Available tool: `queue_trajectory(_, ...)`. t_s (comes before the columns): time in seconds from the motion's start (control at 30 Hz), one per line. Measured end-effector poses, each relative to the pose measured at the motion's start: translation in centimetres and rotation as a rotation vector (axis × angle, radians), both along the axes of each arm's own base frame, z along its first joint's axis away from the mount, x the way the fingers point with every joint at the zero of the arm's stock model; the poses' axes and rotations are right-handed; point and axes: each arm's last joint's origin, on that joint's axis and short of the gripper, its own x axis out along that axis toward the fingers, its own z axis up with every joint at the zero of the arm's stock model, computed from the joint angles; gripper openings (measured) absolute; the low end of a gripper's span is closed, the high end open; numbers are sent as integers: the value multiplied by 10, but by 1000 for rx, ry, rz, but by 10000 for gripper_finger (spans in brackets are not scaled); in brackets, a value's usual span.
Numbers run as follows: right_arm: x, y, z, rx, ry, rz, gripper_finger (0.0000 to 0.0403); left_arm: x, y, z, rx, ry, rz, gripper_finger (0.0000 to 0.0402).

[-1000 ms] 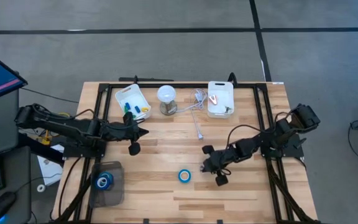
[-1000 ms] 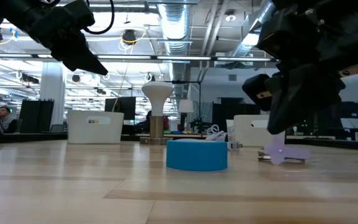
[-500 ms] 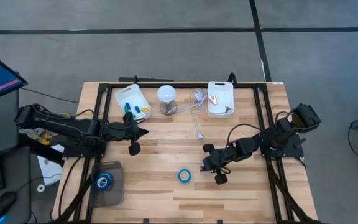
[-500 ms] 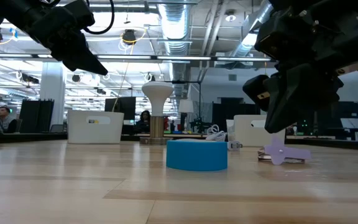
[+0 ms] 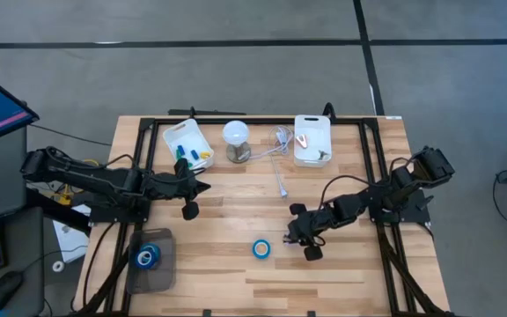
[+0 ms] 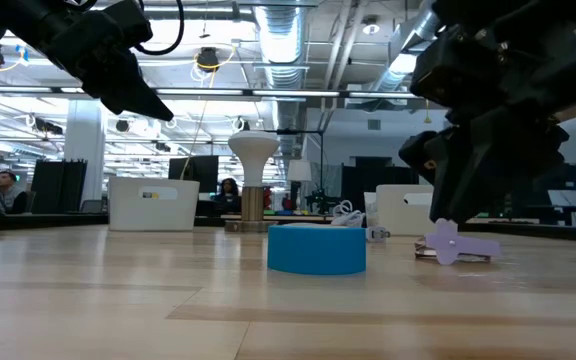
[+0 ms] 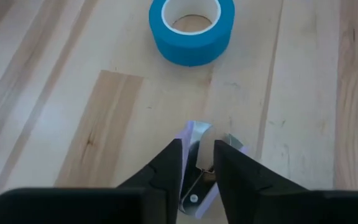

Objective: Pick and place Stapler, Stapler remover, tape
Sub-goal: Put the purple staple remover into the right white bin

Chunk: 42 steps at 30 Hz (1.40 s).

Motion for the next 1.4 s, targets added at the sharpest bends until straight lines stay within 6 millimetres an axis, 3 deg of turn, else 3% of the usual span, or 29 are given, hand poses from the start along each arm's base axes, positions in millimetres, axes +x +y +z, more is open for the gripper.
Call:
queue_trajectory(0.8,4,-2,2,102,2,-90,87,0,0,0,1,5,0,2)
queue_trajectory(0.97,4,-2,-5,99,28,-104,88,0,0,0,1,5,0,2)
queue_trajectory(1.3,7,0,-13,104,40,-110,134,0,0,-1,1,7,-1,2)
queue_trajectory(1.4,7,0,-13,92,36,-93,126,0,0,-1,1,8,-1,2)
